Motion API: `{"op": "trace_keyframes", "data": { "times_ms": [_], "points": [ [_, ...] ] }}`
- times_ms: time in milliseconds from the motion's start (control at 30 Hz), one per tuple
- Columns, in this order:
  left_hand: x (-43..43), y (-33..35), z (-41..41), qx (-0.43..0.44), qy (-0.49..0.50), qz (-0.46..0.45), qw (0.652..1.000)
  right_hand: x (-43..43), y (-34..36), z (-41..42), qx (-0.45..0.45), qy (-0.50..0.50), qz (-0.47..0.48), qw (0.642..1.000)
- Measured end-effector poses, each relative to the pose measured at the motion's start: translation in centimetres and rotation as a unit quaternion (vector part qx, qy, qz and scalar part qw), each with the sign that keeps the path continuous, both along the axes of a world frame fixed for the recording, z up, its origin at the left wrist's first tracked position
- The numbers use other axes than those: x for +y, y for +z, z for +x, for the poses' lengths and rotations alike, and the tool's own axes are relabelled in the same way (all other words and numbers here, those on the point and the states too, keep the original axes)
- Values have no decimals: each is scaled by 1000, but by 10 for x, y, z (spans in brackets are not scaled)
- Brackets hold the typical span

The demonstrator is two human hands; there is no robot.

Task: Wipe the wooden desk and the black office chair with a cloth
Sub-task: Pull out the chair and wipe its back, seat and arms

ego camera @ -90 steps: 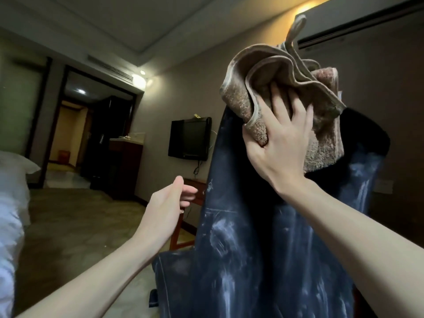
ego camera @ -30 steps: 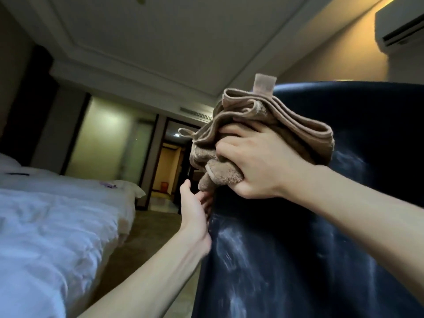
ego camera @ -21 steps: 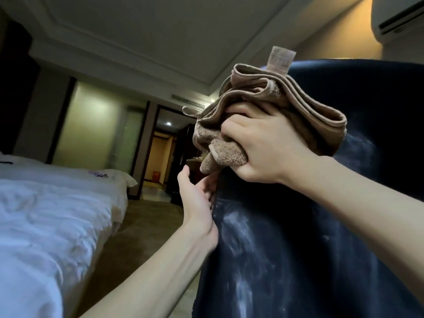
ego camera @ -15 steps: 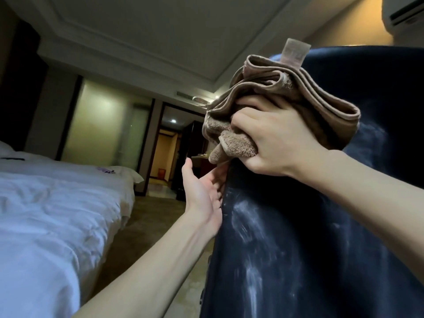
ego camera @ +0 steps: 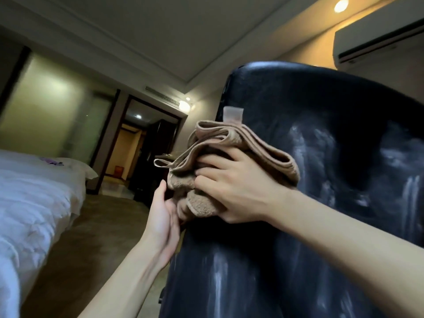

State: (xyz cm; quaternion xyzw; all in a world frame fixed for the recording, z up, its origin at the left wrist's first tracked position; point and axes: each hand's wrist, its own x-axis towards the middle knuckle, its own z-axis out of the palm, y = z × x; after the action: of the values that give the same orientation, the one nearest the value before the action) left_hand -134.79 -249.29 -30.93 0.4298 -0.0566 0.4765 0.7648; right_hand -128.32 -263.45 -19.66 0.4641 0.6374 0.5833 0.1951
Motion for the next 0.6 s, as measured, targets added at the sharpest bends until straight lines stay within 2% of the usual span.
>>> {"op": "trace_keyframes", "data": {
  "times_ms": [133,233,300,367,500,600],
  "points": [
    [3,9,-2,37,10,37,999,-21,58,-6,-49,113,108,986],
    [-2,11,3,44,26,56,997,-31,104,-11,7,64,181,981],
    [0,7,6,39,22,58,997,-28,117,-9,40,-8,193,980],
    [8,-2,5,37,15,62,997,-19,117,-1,30,-44,196,979],
    [21,-21,6,34,-16,59,998,1,97,10,82,37,222,971],
    [18,-31,4,8,-59,43,997,14,77,6,83,64,187,977]
  ]
}}
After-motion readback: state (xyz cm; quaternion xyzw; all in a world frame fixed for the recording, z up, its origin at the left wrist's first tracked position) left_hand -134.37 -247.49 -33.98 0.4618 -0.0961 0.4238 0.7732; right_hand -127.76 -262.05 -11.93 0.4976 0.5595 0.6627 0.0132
